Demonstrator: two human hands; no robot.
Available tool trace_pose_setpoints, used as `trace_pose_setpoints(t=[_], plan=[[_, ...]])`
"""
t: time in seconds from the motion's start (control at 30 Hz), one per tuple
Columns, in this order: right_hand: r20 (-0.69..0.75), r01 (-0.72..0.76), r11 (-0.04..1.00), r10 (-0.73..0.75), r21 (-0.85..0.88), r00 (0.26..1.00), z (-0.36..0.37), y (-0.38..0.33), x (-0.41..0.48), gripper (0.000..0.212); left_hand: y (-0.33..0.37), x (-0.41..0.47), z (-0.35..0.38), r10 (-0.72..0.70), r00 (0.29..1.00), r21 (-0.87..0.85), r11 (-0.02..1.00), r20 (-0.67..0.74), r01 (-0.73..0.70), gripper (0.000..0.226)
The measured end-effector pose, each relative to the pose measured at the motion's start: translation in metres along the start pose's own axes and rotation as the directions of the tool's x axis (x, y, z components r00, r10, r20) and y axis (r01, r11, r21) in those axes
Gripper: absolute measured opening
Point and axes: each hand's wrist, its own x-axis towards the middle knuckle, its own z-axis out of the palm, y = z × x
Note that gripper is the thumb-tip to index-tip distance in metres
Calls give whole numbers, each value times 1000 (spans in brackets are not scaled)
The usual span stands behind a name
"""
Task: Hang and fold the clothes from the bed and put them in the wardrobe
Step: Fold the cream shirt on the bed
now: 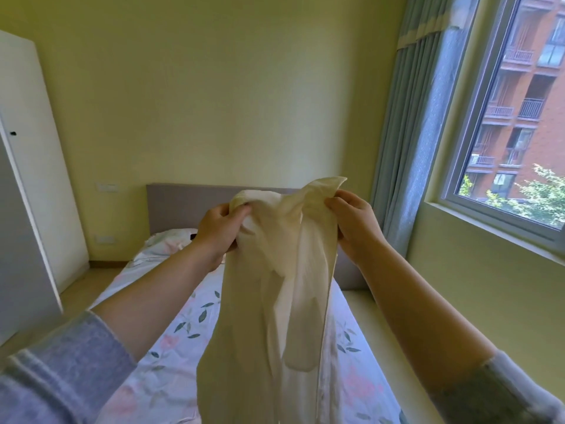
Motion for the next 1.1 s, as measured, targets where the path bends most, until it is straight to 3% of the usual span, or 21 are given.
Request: trace_pose_setpoints(t=[0.2, 0.43, 0.67, 1.1], plan=[[-99, 45, 999, -46, -10, 994, -7, 1, -5, 25, -4, -7, -16, 93, 991, 80, 993, -96, -85, 46], [-138, 108, 994, -110, -28, 984, 5, 4, -11, 23, -10, -26, -29, 218, 936, 242, 958, -275, -152, 33], [-99, 146, 989, -143, 30, 985, 40, 7, -40, 29, -12, -82, -76, 422, 779, 443, 872, -464, -209, 42], [-243, 164, 980, -133, 113, 961, 93, -8, -160, 23, 23, -193, -171, 644, 696, 515, 733, -318, -444, 39]])
